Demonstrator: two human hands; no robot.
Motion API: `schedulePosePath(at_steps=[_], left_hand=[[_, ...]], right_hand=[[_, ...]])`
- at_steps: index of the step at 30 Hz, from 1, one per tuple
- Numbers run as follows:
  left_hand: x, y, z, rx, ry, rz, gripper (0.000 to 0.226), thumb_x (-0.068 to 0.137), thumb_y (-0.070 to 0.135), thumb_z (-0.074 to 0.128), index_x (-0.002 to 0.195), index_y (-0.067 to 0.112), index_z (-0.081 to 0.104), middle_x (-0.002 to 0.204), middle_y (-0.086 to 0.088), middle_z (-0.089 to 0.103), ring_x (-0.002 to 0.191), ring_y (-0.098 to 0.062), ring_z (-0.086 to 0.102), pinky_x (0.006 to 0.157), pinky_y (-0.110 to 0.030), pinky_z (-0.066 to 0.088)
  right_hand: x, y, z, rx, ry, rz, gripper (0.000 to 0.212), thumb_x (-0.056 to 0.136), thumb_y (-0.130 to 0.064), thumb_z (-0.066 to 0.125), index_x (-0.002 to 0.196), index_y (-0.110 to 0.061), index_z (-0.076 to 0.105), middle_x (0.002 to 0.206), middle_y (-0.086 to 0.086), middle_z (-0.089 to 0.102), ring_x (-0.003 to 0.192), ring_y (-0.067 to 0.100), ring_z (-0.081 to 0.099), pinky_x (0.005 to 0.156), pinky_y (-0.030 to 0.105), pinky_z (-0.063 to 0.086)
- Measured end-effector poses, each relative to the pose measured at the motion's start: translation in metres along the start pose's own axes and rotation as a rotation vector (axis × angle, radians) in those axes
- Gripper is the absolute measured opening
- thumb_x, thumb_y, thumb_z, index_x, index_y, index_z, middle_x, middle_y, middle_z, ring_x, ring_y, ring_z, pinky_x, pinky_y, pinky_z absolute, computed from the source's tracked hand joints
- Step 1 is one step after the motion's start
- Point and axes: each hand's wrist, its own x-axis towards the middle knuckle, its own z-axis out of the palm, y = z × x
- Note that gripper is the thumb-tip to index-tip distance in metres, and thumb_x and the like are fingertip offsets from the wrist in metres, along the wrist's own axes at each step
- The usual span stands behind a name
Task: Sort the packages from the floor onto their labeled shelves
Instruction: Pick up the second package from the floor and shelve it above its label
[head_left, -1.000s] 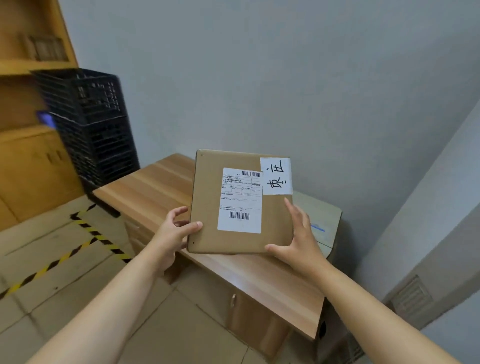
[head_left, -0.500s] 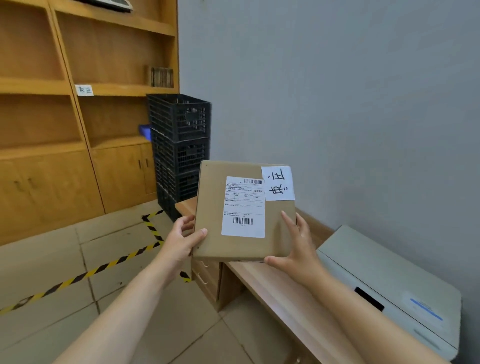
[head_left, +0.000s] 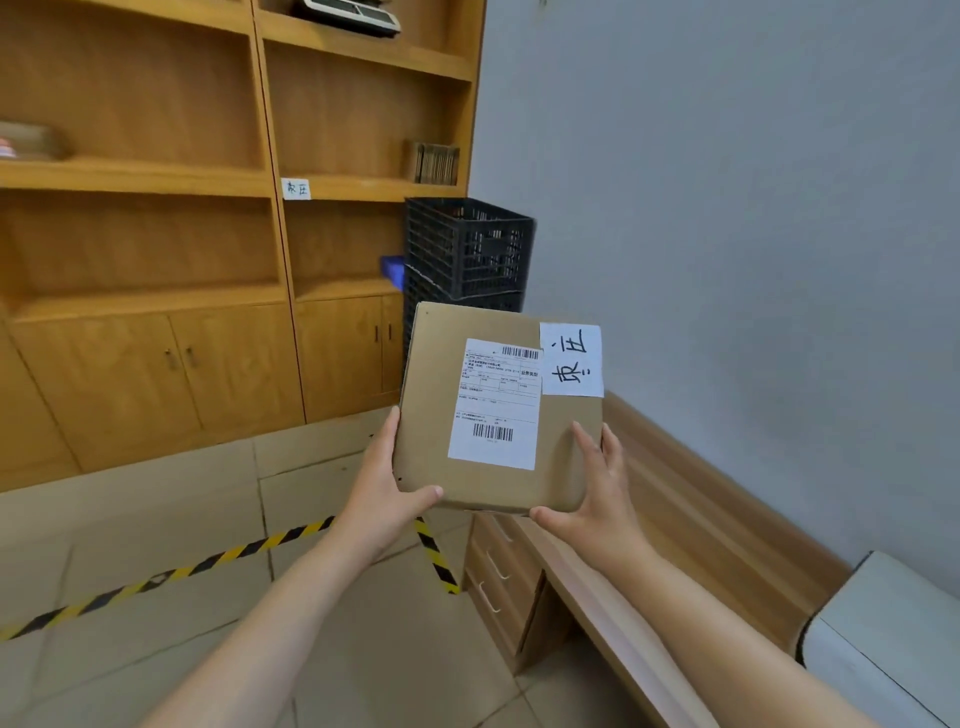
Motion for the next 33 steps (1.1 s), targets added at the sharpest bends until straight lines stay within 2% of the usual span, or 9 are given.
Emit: schedulePosePath(at_steps=[4, 9, 13, 15, 18, 21, 25, 30, 33], left_hand=[[0.027, -0.018, -0.015, 0.113, 0.037, 0.041, 0.104, 0.072, 0.013, 0.077, 0.146, 0.036, 0.008, 0.156, 0.013, 0.002, 0.132, 0.005, 0.006, 0.109, -0.023, 0.012], [0.069, -0.034, -0.030, 0.162, 0.095, 0.012, 0.102, 0.071, 0.014, 0.078, 0.146, 0.036, 0.013, 0.155, 0.017, -0.004, 0.129, 0.009, 0.005, 0.108, -0.020, 0.017], [0.116, -0.039, -0.038, 0.198, 0.159, -0.001, 0.098, 0.073, 0.015, 0.076, 0.146, 0.036, 0.015, 0.154, 0.021, -0.007, 0.130, 0.007, 0.007, 0.097, -0.005, 0.022], [0.145, -0.039, -0.041, 0.218, 0.191, -0.003, 0.097, 0.073, 0.016, 0.077, 0.146, 0.036, 0.015, 0.154, 0.020, -0.007, 0.131, 0.006, 0.006, 0.102, -0.015, 0.021], [0.191, -0.037, -0.042, 0.224, 0.226, -0.009, 0.097, 0.073, 0.017, 0.077, 0.146, 0.036, 0.016, 0.155, 0.019, -0.006, 0.131, 0.005, 0.007, 0.108, -0.025, 0.022], [0.236, -0.037, -0.040, 0.241, 0.263, -0.012, 0.097, 0.073, 0.019, 0.077, 0.146, 0.036, 0.016, 0.154, 0.020, -0.005, 0.131, 0.006, 0.009, 0.107, -0.025, 0.024], [0.285, -0.048, -0.045, 0.273, 0.329, -0.042, 0.098, 0.072, 0.020, 0.078, 0.146, 0.035, 0.016, 0.155, 0.019, -0.005, 0.129, 0.006, 0.009, 0.111, -0.032, 0.025], [0.328, -0.070, -0.068, 0.302, 0.371, -0.078, 0.096, 0.073, 0.018, 0.077, 0.147, 0.031, 0.016, 0.156, 0.014, -0.005, 0.130, 0.004, 0.009, 0.109, -0.028, 0.026], [0.356, -0.086, -0.085, 0.308, 0.393, -0.100, 0.096, 0.073, 0.017, 0.077, 0.147, 0.031, 0.016, 0.156, 0.015, -0.005, 0.138, -0.005, 0.011, 0.107, -0.027, 0.029]], right_hand=[[0.043, -0.003, 0.026, 0.010, -0.039, -0.030, 0.101, 0.067, -0.021, 0.080, 0.144, -0.036, 0.016, 0.155, -0.006, -0.004, 0.143, 0.011, 0.006, 0.104, 0.026, 0.018], [0.103, 0.002, 0.058, 0.026, -0.085, -0.087, 0.102, 0.066, -0.023, 0.080, 0.144, -0.037, 0.015, 0.155, -0.004, -0.003, 0.143, 0.010, 0.004, 0.106, 0.025, 0.016], [0.164, 0.008, 0.081, 0.101, -0.126, -0.139, 0.101, 0.067, -0.023, 0.079, 0.143, -0.040, 0.014, 0.154, -0.010, -0.008, 0.135, -0.004, -0.002, 0.106, 0.024, 0.013], [0.197, 0.011, 0.088, 0.123, -0.140, -0.155, 0.101, 0.067, -0.023, 0.079, 0.143, -0.041, 0.014, 0.153, -0.012, -0.008, 0.139, 0.001, 0.000, 0.107, 0.025, 0.015], [0.252, 0.019, 0.093, 0.101, -0.159, -0.178, 0.102, 0.067, -0.028, 0.079, 0.142, -0.043, 0.012, 0.153, -0.015, -0.010, 0.143, 0.010, 0.000, 0.114, 0.033, 0.018], [0.305, 0.026, 0.097, 0.107, -0.190, -0.204, 0.102, 0.068, -0.031, 0.078, 0.143, -0.043, 0.011, 0.152, -0.019, -0.013, 0.143, 0.010, -0.002, 0.111, 0.032, 0.019], [0.365, 0.032, 0.117, 0.090, -0.233, -0.248, 0.102, 0.068, -0.032, 0.078, 0.143, -0.042, 0.010, 0.152, -0.017, -0.013, 0.144, 0.012, -0.001, 0.112, 0.035, 0.020], [0.419, 0.029, 0.157, 0.115, -0.301, -0.271, 0.102, 0.068, -0.031, 0.079, 0.144, -0.039, 0.012, 0.153, -0.015, -0.012, 0.144, 0.012, -0.001, 0.113, 0.034, 0.016], [0.450, 0.026, 0.184, 0.123, -0.327, -0.281, 0.101, 0.069, -0.031, 0.079, 0.144, -0.040, 0.012, 0.154, -0.013, -0.014, 0.144, 0.012, -0.004, 0.114, 0.034, 0.014]])
